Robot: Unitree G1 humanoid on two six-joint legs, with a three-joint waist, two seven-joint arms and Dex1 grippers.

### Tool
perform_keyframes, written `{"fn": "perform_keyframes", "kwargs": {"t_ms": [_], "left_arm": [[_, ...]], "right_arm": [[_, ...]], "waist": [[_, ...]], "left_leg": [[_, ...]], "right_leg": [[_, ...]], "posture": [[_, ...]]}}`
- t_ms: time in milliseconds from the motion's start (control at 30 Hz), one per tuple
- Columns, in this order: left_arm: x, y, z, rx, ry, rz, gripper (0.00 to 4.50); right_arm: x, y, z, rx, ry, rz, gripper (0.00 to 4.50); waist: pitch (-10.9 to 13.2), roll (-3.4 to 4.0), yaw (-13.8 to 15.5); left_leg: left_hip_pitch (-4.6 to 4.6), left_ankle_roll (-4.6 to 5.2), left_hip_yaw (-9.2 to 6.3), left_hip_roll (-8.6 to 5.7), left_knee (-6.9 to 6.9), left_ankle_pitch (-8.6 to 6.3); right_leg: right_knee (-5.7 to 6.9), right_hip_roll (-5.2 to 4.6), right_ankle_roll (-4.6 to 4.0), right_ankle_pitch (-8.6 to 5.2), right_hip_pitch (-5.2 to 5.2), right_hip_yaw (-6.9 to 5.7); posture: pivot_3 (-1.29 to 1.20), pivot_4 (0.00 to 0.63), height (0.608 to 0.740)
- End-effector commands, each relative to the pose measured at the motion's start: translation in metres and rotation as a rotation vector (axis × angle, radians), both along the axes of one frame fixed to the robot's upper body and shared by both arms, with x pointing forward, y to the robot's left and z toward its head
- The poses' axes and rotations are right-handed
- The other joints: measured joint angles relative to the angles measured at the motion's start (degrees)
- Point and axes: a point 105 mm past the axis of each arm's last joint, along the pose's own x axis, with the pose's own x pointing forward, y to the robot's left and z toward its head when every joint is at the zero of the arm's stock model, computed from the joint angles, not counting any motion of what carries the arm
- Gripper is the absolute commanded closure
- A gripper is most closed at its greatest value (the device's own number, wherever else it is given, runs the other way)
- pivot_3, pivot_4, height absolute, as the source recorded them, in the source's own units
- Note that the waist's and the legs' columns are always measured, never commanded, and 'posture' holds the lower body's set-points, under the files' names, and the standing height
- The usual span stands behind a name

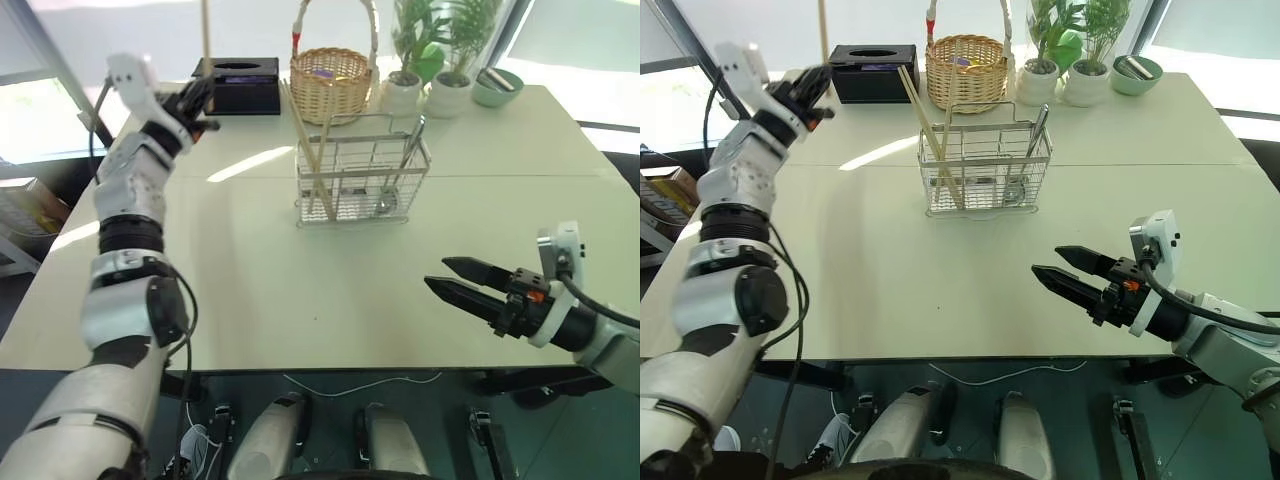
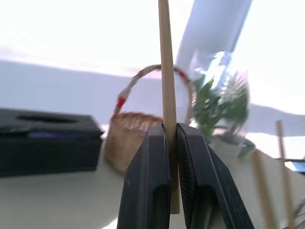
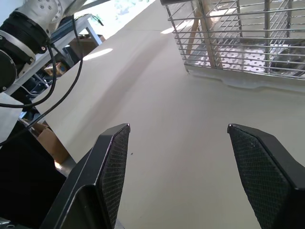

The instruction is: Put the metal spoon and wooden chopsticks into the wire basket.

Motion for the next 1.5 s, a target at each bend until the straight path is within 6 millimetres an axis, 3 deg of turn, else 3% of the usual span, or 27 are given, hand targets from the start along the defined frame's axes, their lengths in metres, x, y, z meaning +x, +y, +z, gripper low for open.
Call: {"fn": "perform_keyframes", "kwargs": {"t_ms": [33,200,400,700,1267,1367,1500], "left_arm": [[-0.016,-0.048,0.033,0.008,-0.125,-0.124,4.45],[-0.018,-0.095,0.012,0.077,-0.129,-0.205,4.45],[-0.018,-0.123,-0.029,0.162,-0.111,-0.224,4.45],[-0.021,-0.127,-0.074,0.275,-0.099,-0.195,4.45],[-0.031,-0.116,-0.085,0.301,-0.099,-0.131,4.45],[-0.029,-0.114,-0.082,0.293,-0.092,-0.126,3.27],[-0.025,-0.11,-0.077,0.28,-0.085,-0.111,1.23]], "right_arm": [[-0.001,0.003,0.011,0.006,-0.066,0.001,1.12],[-0.003,0.004,0.013,0.011,-0.08,-0.017,1.12],[-0.008,0.001,0.015,0.013,-0.091,-0.063,1.12],[-0.006,-0.014,0.026,0.021,-0.14,-0.168,1.12],[0.001,-0.015,0.026,0.015,-0.134,-0.159,1.12],[0.002,-0.015,0.025,0.016,-0.133,-0.157,1.12],[0.004,-0.016,0.025,0.022,-0.131,-0.162,1.12]], "waist": [[0.0,0.0,0.01],[0.0,0.0,-0.17],[-0.01,0.01,0.05],[-0.02,0.04,0.07],[-0.06,0.1,0.08],[-0.04,0.07,0.06],[-0.05,0.08,-0.13]], "left_leg": [[0.0,0.0,0.0,0.0,0.03,0.0],[0.07,0.0,0.0,0.0,0.09,0.0],[0.07,0.05,0.0,0.0,0.05,0.01],[0.21,0.01,-0.01,0.0,0.11,-0.02],[0.29,0.02,-0.01,0.0,0.12,-0.03],[0.26,0.02,-0.01,0.0,0.12,-0.03],[0.24,0.02,-0.01,0.01,0.1,-0.03]], "right_leg": [[0.02,0.01,0.0,0.0,0.01,0.0],[0.04,0.01,0.01,0.01,0.06,0.0],[0.03,0.01,0.01,0.01,0.04,0.0],[0.0,0.01,-0.01,0.0,0.23,0.0],[-0.04,0.0,-0.04,-0.03,0.36,-0.02],[-0.04,0.0,-0.04,-0.03,0.32,-0.02],[-0.05,0.01,-0.03,-0.02,0.28,-0.02]], "posture": [[0.0,0.15,0.725],[0.0,0.15,0.725],[0.0,0.15,0.725],[0.0,0.15,0.725],[0.0,0.15,0.725],[0.0,0.15,0.725],[0.0,0.15,0.725]]}}
